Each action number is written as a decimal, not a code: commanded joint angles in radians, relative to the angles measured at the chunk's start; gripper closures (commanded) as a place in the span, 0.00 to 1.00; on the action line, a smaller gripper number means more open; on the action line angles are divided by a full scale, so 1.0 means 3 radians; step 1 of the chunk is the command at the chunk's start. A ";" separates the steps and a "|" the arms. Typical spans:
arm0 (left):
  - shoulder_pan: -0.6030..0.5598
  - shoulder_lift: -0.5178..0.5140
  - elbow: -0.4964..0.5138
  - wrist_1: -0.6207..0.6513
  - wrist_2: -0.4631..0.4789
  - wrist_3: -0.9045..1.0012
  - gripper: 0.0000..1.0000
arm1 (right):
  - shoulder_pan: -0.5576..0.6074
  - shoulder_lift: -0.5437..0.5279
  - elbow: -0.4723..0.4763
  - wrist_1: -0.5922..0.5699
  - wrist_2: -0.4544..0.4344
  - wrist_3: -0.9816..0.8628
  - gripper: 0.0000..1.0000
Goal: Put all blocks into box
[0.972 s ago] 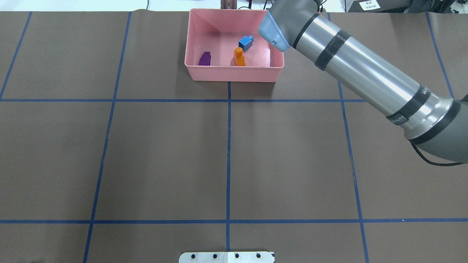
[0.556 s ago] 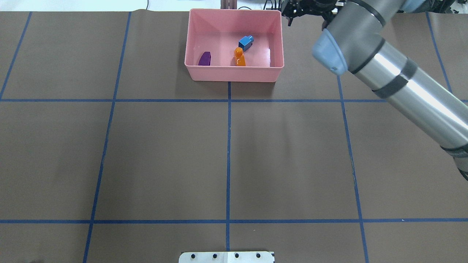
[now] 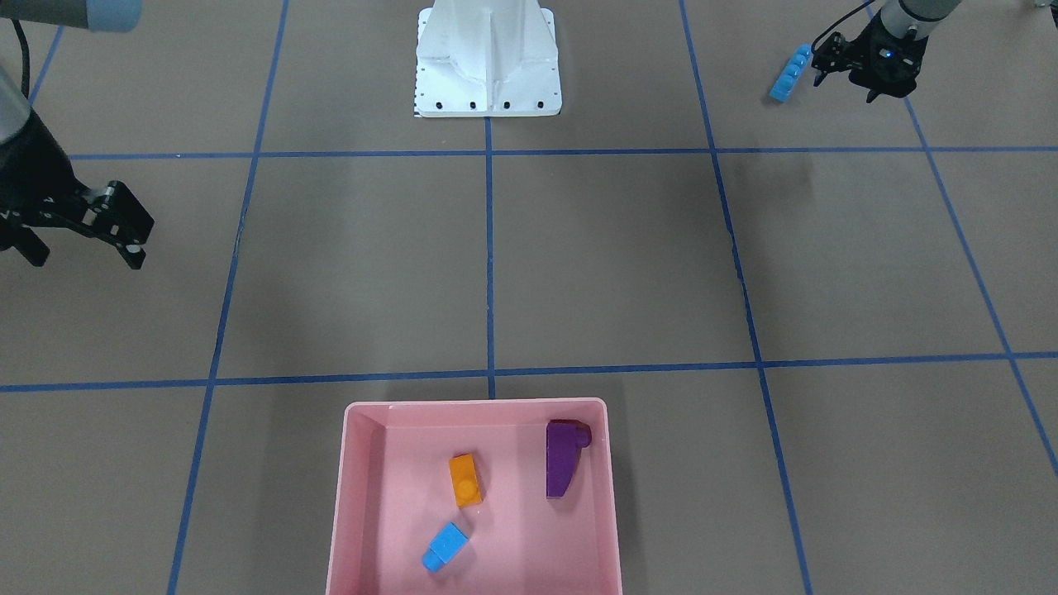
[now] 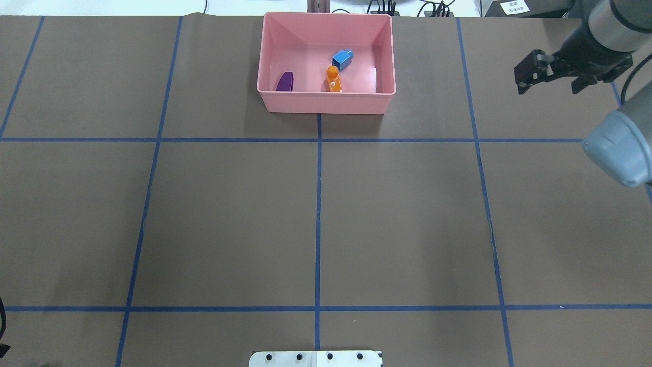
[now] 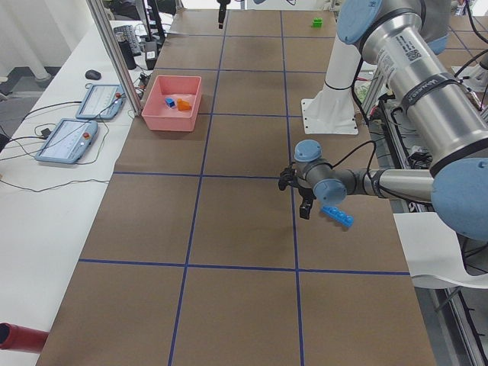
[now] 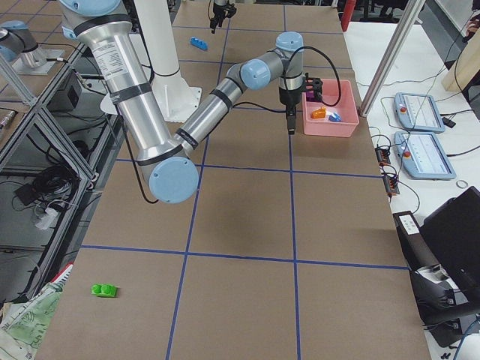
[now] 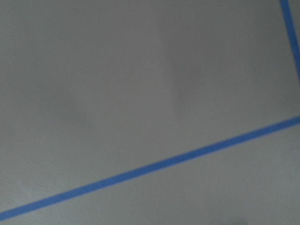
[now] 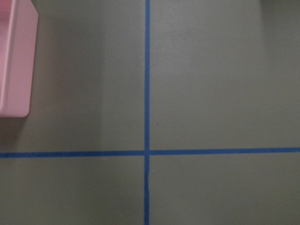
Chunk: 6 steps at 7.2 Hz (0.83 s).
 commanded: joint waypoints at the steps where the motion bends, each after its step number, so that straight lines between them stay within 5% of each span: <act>1: 0.0828 0.0022 -0.0014 0.0006 0.0405 -0.0446 0.00 | 0.0150 -0.0559 0.0411 -0.0091 0.0139 -0.0350 0.00; 3: 0.1246 0.0012 -0.0101 0.0011 0.0556 -0.0693 0.01 | 0.0319 -0.0754 0.0467 -0.0085 0.0227 -0.0576 0.00; 5: 0.1369 0.0007 -0.0076 0.0041 0.0561 -0.0699 0.30 | 0.0340 -0.0776 0.0468 -0.0090 0.0228 -0.0577 0.00; 6: 0.1374 -0.0003 -0.0066 0.0097 0.0561 -0.0699 0.31 | 0.0340 -0.0781 0.0468 -0.0096 0.0233 -0.0577 0.00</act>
